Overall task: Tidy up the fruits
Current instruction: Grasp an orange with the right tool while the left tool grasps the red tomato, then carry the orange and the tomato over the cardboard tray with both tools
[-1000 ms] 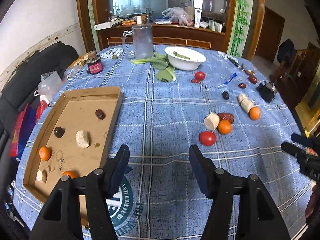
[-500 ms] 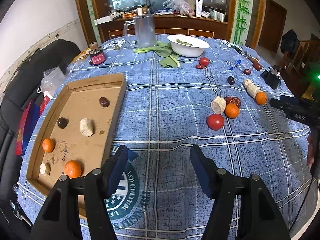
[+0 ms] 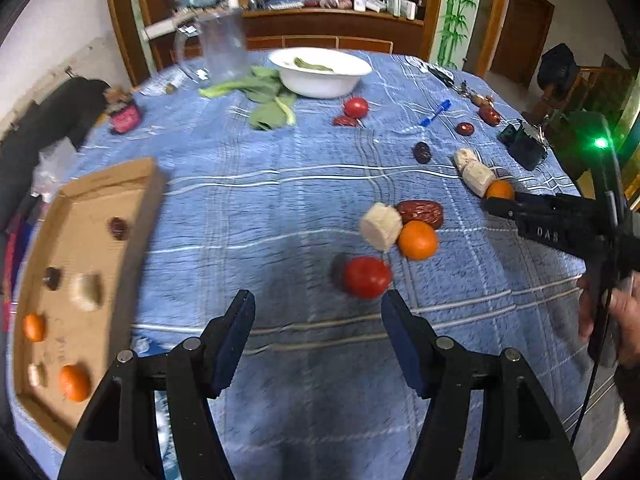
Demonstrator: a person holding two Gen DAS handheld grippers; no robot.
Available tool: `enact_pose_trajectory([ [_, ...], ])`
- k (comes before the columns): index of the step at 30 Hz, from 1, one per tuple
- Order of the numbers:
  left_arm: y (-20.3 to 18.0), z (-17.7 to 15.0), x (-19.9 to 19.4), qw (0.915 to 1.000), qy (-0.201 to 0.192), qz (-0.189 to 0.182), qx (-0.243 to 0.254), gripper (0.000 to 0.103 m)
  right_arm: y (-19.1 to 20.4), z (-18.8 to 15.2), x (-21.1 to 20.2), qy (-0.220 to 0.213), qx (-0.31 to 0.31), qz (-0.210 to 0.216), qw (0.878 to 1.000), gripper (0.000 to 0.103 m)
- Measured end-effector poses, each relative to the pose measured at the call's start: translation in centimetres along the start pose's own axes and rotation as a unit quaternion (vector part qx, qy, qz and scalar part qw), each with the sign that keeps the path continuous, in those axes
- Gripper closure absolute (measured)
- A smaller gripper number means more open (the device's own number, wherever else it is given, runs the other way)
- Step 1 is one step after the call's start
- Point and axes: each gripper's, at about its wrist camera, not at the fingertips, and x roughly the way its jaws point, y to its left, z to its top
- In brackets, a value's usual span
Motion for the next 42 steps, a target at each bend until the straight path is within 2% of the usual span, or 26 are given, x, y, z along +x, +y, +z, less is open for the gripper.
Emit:
enact_pose_trajectory([
  [5, -1.1, 0.7, 2.9, 0.9993, 0.027, -0.025, -0.010, 0.039, 0.1, -0.1, -0.4, -0.002, -0.007, 0.002, 1.000, 0.064],
  [10, -2.3, 1.3, 4.8, 0.9996, 0.024, -0.013, 0.010, 0.039, -0.2, 0.0, -0.8, -0.005, -0.005, 0.004, 1.000, 0.064],
  [11, -2.4, 1.3, 5.1, 0.9995, 0.026, -0.011, 0.014, 0.041, -0.2, 0.0, -0.8, -0.006, -0.007, 0.002, 1.000, 0.064],
  [12, -2.4, 1.2, 5.5, 0.9994, 0.030, -0.011, 0.015, 0.050, -0.1, 0.0, -0.9, -0.006, -0.009, -0.001, 1.000, 0.064],
  [13, -2.4, 1.1, 5.8, 0.9993, 0.032, -0.008, 0.017, 0.052, -0.1, 0.0, -0.9, -0.006, -0.010, -0.001, 1.000, 0.064],
  [15, -2.5, 1.0, 5.6, 0.9994, 0.020, -0.003, 0.028, 0.068, 0.0, 0.0, -0.9, -0.007, -0.009, 0.001, 1.000, 0.064],
  [16, -2.3, 1.1, 5.5, 0.9994, 0.016, -0.005, 0.029, 0.072, 0.0, 0.0, -0.9, -0.008, -0.008, 0.001, 1.000, 0.064],
  [20, -1.0, 1.2, 4.9, 0.9993, 0.018, -0.031, -0.003, 0.072, 0.2, -0.1, -1.4, -0.014, -0.009, 0.000, 1.000, 0.064],
  [31, 0.0, -1.1, 1.0, 0.9986, 0.003, -0.052, -0.010, 0.072, 1.3, -1.8, -4.8, -0.033, -0.010, 0.002, 0.999, 0.064],
  [37, 1.5, -1.9, -1.5, 0.9973, -0.014, -0.068, -0.023, 0.072, 3.2, -3.5, -6.2, -0.029, -0.015, 0.001, 0.999, 0.064],
  [42, 3.1, -2.6, -3.3, 0.9973, -0.025, -0.064, -0.024, 0.072, 5.5, -4.6, -6.4, -0.019, -0.019, 0.006, 1.000, 0.064],
])
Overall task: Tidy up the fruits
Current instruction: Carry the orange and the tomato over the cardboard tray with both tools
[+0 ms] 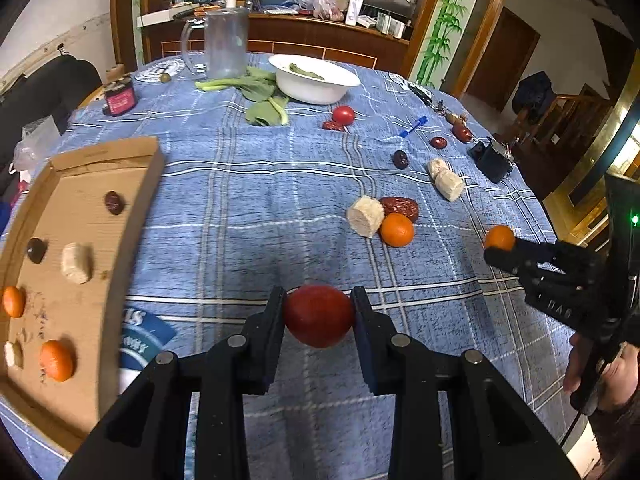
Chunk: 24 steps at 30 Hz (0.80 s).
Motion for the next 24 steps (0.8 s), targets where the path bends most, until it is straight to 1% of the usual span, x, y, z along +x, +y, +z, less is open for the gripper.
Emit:
enact_pose_trajectory([
  [4, 1.6, -0.3, -1.4, 0.9999, -0.008, 0.004, -0.009, 0.072, 2.0, -0.1, -0.1, 0.002, -0.002, 0.009, 1.000, 0.064],
  [9, 4.1, -0.4, -2.9, 0.9995, -0.018, 0.014, -0.022, 0.072, 4.7, 0.5, 0.1, 0.001, -0.014, 0.019, 1.000, 0.064],
  [15, 8.2, -0.5, -4.6, 0.9980, -0.030, 0.029, -0.048, 0.072, 9.0, 2.3, 0.8, -0.002, -0.036, 0.040, 0.999, 0.064],
  [24, 15.1, -1.1, -7.0, 0.9933, -0.044, 0.061, -0.088, 0.071, 16.0, 5.4, 1.8, -0.015, -0.075, 0.072, 0.994, 0.063],
])
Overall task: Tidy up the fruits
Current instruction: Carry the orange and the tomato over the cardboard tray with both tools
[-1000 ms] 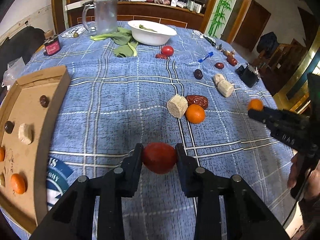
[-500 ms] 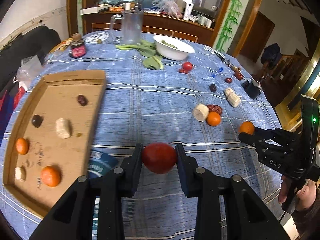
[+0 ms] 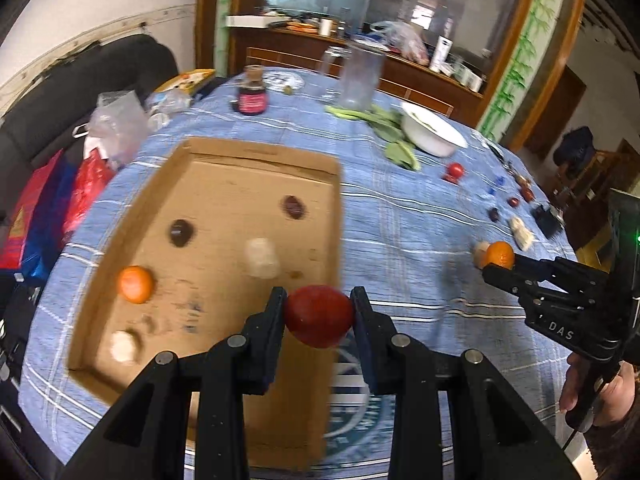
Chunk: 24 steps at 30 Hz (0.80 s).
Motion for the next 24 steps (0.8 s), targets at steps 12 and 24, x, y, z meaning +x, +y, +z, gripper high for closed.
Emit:
enact_pose_trajectory([
  [12, 8.6, 1.1, 0.1, 0.9983, 0.000, 0.047, -0.034, 0.071, 6.9, 5.6, 3.2, -0.007, -0.036, 0.037, 0.999, 0.063],
  [24, 11.9, 2.7, 2.9, 0.9974, 0.016, 0.053, -0.046, 0.071, 10.8, 11.2, 8.1, -0.005, -0.052, 0.061, 0.997, 0.063],
])
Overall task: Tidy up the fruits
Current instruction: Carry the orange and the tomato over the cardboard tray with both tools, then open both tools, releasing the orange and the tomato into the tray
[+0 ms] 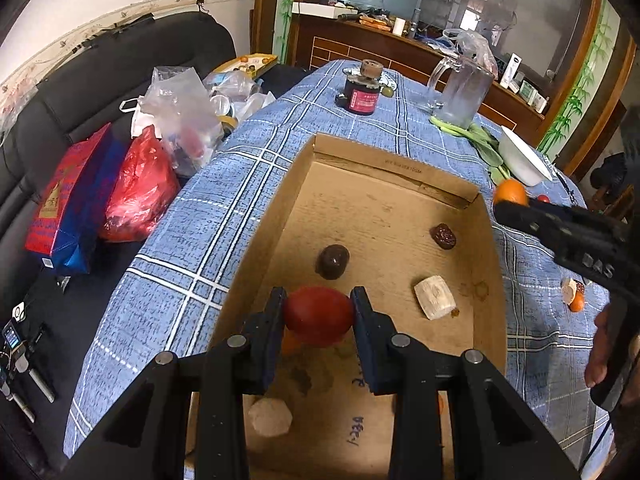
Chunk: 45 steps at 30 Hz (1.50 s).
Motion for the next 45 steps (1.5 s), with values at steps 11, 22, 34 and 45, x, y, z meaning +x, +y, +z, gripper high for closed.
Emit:
enact_pose_trajectory([
  [11, -1.5, -0.3, 2.3, 0.9994, 0.025, -0.023, 0.012, 0.071, 1.7, 1.4, 5.6, 0.031, -0.046, 0.000, 0.998, 0.063],
  [22, -2.0, -0.6, 4.5, 0.9986, 0.048, -0.019, 0.012, 0.071, 2.6, 1.1, 8.5, 0.052, -0.075, 0.007, 0.996, 0.063],
  [34, -2.1, -0.4, 5.0, 0.9985, 0.051, -0.016, 0.009, 0.071, 3.1, 1.0, 9.8, 0.056, -0.092, 0.001, 0.994, 0.063],
  [45, -2.2, -0.8, 4.5, 0.9983, 0.057, -0.012, 0.008, 0.069, 2.3, 0.8, 8.8, 0.052, -0.080, -0.011, 0.995, 0.050],
])
